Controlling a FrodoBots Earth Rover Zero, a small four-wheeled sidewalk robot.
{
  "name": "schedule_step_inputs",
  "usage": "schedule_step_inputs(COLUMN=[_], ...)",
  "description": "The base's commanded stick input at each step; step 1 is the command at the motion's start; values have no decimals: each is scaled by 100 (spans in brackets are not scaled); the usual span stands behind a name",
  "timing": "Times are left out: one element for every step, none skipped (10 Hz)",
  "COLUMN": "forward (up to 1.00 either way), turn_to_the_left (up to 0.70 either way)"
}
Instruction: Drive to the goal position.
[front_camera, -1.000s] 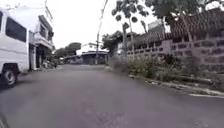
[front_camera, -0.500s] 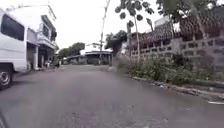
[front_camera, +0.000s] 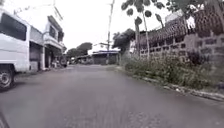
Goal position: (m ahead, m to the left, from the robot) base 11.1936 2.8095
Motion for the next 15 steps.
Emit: schedule_step_inputs(forward=[70,70,70,70,70,70,70,70,70,70,70,70,70,70,70], turn_to_the_left=[16,16,16,16,16,16,16,16,16,16,16,16,16,16,16])
